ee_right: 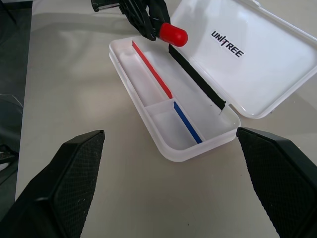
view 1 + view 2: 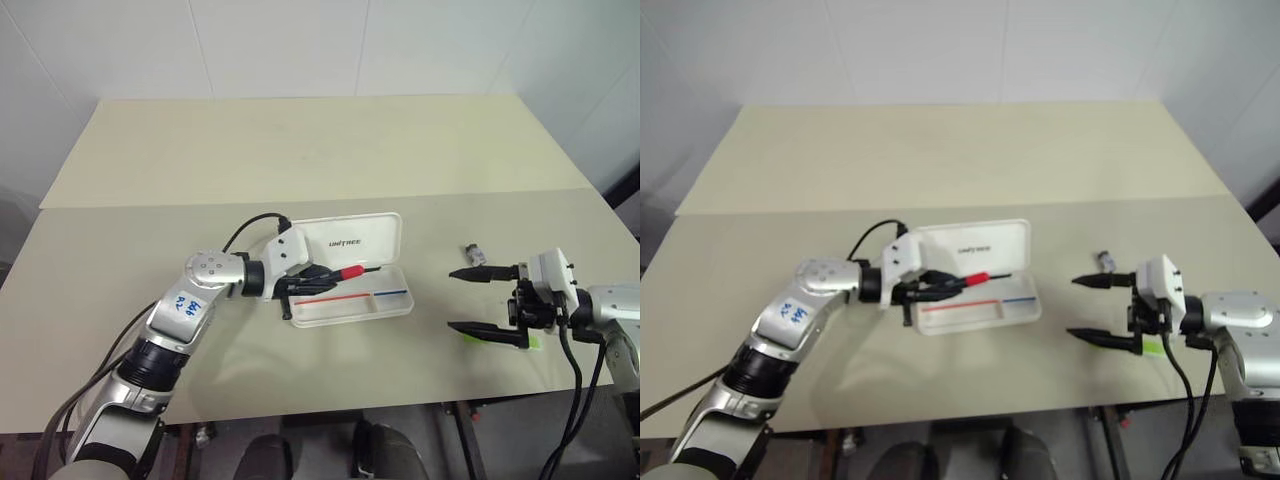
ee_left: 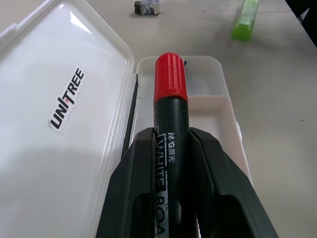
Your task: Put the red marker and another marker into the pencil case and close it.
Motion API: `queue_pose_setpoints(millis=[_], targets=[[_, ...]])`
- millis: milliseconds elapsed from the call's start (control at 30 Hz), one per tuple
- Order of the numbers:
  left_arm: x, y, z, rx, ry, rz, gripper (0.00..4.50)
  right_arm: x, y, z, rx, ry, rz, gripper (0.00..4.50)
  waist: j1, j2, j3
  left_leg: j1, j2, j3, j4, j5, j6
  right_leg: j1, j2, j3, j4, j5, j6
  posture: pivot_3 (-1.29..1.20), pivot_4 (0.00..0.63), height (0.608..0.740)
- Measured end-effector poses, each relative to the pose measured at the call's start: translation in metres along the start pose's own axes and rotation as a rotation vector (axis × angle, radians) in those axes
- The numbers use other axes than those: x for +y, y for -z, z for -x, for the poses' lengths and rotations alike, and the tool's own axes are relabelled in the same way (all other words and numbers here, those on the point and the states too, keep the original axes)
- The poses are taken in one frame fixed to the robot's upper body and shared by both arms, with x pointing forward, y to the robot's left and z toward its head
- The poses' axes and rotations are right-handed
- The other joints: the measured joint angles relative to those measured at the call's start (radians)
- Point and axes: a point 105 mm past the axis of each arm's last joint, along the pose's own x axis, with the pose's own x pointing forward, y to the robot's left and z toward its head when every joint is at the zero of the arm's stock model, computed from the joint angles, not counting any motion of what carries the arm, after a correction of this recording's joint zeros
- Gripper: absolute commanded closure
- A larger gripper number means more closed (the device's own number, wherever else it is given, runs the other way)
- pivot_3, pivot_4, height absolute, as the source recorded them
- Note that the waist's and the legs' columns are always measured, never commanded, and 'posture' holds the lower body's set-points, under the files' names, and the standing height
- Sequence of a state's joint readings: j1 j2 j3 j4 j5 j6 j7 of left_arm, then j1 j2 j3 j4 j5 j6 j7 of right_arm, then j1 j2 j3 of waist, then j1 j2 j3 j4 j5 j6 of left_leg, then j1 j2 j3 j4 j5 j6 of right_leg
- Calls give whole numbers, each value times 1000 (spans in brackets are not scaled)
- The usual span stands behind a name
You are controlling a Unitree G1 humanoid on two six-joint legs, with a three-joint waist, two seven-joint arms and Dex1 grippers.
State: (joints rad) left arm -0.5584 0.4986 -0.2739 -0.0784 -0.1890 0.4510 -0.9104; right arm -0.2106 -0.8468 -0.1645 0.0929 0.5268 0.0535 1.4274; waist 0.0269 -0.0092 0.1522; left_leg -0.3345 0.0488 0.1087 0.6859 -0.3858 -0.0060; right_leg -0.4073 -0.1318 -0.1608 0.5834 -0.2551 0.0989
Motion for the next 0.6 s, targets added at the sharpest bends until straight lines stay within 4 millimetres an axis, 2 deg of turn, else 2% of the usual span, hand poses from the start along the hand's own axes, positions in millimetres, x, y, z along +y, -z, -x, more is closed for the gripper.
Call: queue_pose_setpoints(millis=[133,300,600], targets=[[-8,2,-14,-2,38,9,3891,0,-6,-4,-17,2,11,0,0,0,0,0,0,0,1,0,0,0,0,0,0,0,0,0,150,740],[-7,3,-22,-3,40,-3,3891,1,-9,-8,-36,8,18,0,0,-1,0,0,0,0,1,0,0,1,0,0,0,0,0,0,150,740],[-7,5,-29,-7,33,1,865,4,-11,-13,-46,5,18,0,1,-1,0,0,0,-1,4,0,0,2,0,0,0,0,0,0,150,740]])
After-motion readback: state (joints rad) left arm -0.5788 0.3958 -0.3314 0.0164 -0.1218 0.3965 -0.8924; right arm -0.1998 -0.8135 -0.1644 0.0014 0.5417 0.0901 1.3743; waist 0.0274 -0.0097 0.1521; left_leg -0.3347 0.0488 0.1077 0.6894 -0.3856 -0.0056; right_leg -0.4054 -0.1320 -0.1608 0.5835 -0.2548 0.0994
